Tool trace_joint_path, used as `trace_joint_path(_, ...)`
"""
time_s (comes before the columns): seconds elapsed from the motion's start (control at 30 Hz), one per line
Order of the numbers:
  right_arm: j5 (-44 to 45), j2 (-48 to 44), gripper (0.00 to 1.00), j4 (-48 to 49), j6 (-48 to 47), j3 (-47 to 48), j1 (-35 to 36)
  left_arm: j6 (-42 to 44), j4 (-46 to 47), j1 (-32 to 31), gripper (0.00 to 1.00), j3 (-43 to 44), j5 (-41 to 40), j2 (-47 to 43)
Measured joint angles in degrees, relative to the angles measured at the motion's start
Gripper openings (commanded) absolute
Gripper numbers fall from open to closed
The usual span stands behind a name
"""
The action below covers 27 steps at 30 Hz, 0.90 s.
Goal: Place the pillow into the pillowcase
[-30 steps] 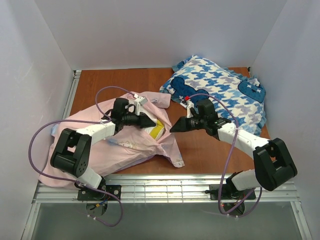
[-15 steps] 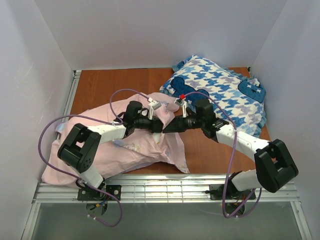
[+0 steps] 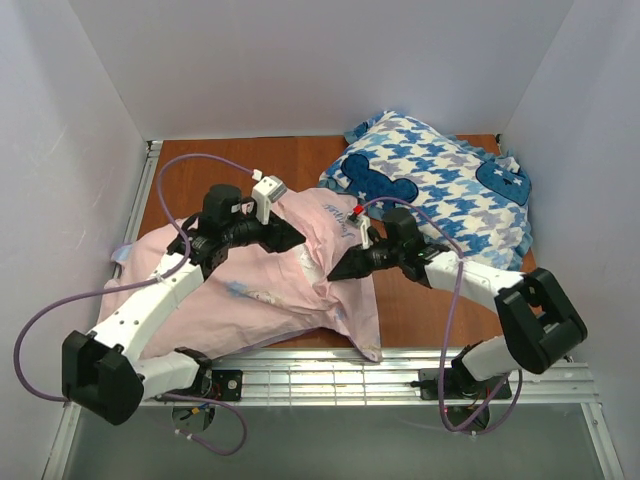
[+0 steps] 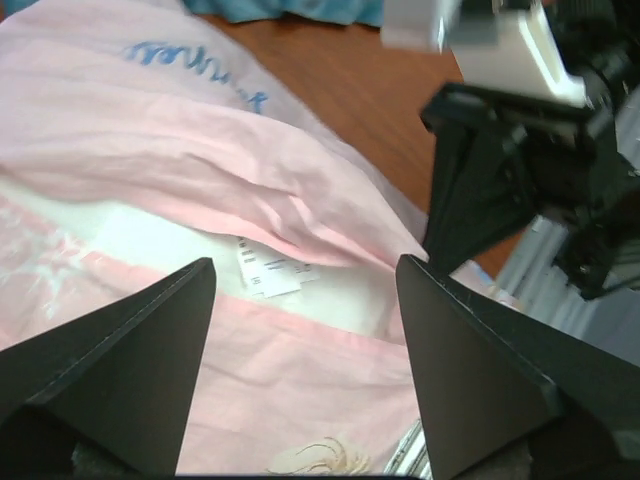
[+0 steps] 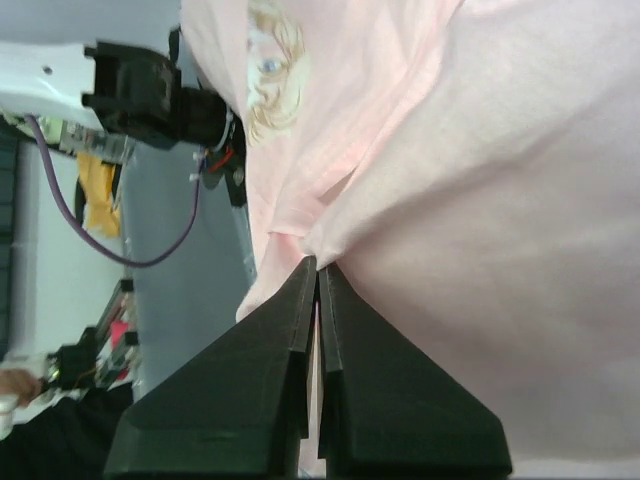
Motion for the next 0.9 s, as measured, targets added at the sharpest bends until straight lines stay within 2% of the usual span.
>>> trace_joint_path(0.13,-2.8,8.0,0.01,-7.5,-6.9,3.3,4.5,-0.9,-1.3,0.0,0.68,1.6,-7.5,5.6)
trace_joint_path(0.23,-4.0,11.6,0.36,-15.5,-12.7,8.0,6.9,-2.5,-1.4,0.0,0.67,1.6,-12.3,10.9)
trace_joint_path(0.33,-3.5,12.5,0.39,-24.7,-20.0,14.9,6.9,-4.6,-1.7,0.2,0.61,1.9,-17.0,15.1)
trace_joint_path(0.43,-0.7,10.6,0.36,-29.7,-24.4,20.8,4.7,-6.1,-1.8,0.4,0.54,2.8,-18.6,17.9)
trace_joint_path(0.6,5.9,5.7,0.40,-32.3,-28.6,24.9,-0.2,-8.5,1.1,0.5,0.54,3.0,-16.4,19.9)
trace_joint_path(0.73,10.9,7.1,0.43,-33.7,-31.3,25.0,-1.7,-11.0,4.3,0.5,0.55,3.3,-12.8,23.4)
trace_joint_path(0.77,12.0,8.1,0.43,-34.5,-31.9,24.9,-2.1,-11.5,4.7,0.5,0.44,3.5,-11.9,24.8)
trace_joint_path(0.8,13.0,9.0,0.43,-35.3,-32.3,24.8,-2.4,-12.1,4.9,0.5,0.25,3.7,-11.2,26.2)
trace_joint_path(0.83,14.0,9.6,0.43,-36.0,-32.7,24.4,-2.8,-12.8,5.1,0.6,0.11,3.8,-10.6,27.4)
trace_joint_path(0.87,14.9,9.9,0.43,-36.8,-33.1,23.8,-3.3,-12.9,5.3,0.7,0.00,3.9,-10.2,28.5)
trace_joint_path(0.9,15.8,9.9,0.43,-37.5,-33.4,23.0,-4.0,-12.9,5.2,0.9,0.00,4.2,-10.0,29.2)
